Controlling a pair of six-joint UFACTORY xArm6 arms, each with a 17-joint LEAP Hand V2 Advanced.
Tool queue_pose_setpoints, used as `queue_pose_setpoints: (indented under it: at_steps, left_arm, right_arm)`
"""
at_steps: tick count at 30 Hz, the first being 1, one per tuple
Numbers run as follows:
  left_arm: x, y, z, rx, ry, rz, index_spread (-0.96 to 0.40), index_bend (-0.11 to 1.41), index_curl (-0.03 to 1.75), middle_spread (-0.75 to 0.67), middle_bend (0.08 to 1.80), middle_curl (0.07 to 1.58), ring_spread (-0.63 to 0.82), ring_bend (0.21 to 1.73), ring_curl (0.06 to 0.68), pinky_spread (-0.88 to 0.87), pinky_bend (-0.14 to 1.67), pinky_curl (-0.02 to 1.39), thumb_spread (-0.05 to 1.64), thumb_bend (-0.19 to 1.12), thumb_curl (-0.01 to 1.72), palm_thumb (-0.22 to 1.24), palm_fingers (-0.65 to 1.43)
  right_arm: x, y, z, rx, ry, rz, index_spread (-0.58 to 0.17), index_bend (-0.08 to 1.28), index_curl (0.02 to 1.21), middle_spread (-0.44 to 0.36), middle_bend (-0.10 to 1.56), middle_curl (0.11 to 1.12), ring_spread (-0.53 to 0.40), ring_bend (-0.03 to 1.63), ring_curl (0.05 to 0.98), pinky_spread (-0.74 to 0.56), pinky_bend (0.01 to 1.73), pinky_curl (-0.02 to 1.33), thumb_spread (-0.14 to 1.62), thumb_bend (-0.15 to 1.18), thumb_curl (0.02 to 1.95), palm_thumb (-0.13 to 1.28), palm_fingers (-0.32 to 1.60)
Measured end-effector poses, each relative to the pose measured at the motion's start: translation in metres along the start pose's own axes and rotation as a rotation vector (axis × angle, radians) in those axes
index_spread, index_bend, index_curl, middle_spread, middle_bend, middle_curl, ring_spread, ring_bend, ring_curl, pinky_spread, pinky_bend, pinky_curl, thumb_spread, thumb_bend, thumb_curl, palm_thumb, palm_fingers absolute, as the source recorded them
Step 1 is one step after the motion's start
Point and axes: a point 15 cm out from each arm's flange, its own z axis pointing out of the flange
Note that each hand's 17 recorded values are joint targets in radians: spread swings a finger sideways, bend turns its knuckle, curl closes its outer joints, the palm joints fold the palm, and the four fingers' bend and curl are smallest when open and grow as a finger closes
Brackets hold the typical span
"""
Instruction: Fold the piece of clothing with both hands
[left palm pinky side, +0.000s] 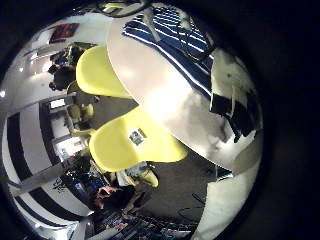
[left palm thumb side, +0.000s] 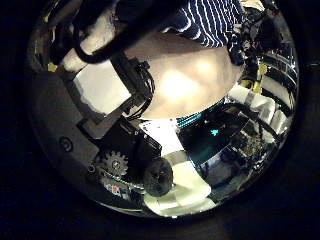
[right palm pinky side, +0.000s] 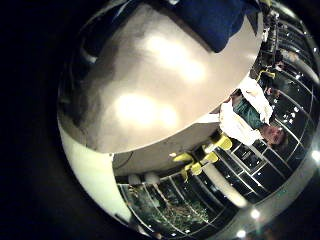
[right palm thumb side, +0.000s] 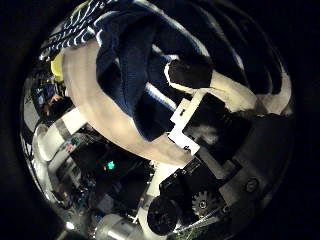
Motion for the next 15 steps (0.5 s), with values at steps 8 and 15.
queue_pose_setpoints:
  at_steps: [8, 15]
  left_arm:
    - [-0.003, 0.014, -0.005, -0.01, 0.011, -0.002, -0.68, 0.19, 1.5, -0.68, 0.81, 1.09, -0.48, 1.29, 0.514, -0.68, 1.0, 0.66, 1.11, -0.01, 0.59, 0.69, 1.07]
    - [-0.005, 0.026, -0.021, 0.019, 0.039, 0.009, -0.67, 0.18, 1.51, -0.68, 0.8, 1.09, -0.48, 1.29, 0.514, -0.69, 1.0, 0.67, 1.11, -0.01, 0.59, 0.69, 1.07]
  right_arm:
    - [0.023, 0.011, -0.032, 0.092, -0.003, 0.062, -0.392, 0.94, 0.73, -0.244, 1.08, 0.87, -0.284, 1.27, 0.667, -0.32, 1.15, 0.76, 1.33, 0.02, 0.44, 0.96, 1.02]
    - [0.048, 0.042, -0.078, 0.208, -0.006, 0.139, -0.371, 0.99, 0.81, -0.222, 1.16, 0.91, -0.267, 1.33, 0.723, -0.29, 1.19, 0.86, 1.41, 0.02, 0.45, 0.96, 0.96]
